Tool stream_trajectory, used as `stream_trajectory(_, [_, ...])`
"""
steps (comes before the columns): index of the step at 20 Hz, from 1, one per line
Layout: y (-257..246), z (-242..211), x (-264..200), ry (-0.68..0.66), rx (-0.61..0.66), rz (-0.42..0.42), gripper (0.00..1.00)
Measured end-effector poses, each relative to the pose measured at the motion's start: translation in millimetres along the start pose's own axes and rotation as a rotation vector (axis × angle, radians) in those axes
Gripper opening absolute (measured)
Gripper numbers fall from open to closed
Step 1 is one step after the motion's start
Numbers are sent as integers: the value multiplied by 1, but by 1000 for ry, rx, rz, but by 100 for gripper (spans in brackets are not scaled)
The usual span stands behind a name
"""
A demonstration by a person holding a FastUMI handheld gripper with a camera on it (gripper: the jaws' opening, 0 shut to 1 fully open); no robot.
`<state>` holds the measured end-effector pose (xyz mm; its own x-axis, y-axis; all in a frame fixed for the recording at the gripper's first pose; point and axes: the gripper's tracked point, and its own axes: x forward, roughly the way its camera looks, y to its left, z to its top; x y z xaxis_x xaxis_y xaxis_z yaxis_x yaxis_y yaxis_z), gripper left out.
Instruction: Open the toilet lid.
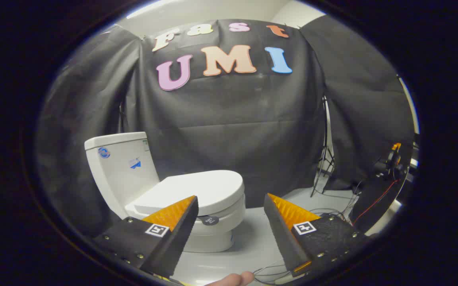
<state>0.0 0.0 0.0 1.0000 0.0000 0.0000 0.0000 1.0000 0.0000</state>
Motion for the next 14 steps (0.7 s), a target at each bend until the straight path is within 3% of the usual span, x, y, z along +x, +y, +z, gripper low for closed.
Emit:
stream_trajectory(4, [2, 11, 3, -11, 127, -70, 99])
stream_trajectory(10, [-2, -14, -2, 42, 35, -168, 99])
stream_trajectory(14, [5, -12, 9, 42, 21, -154, 100])
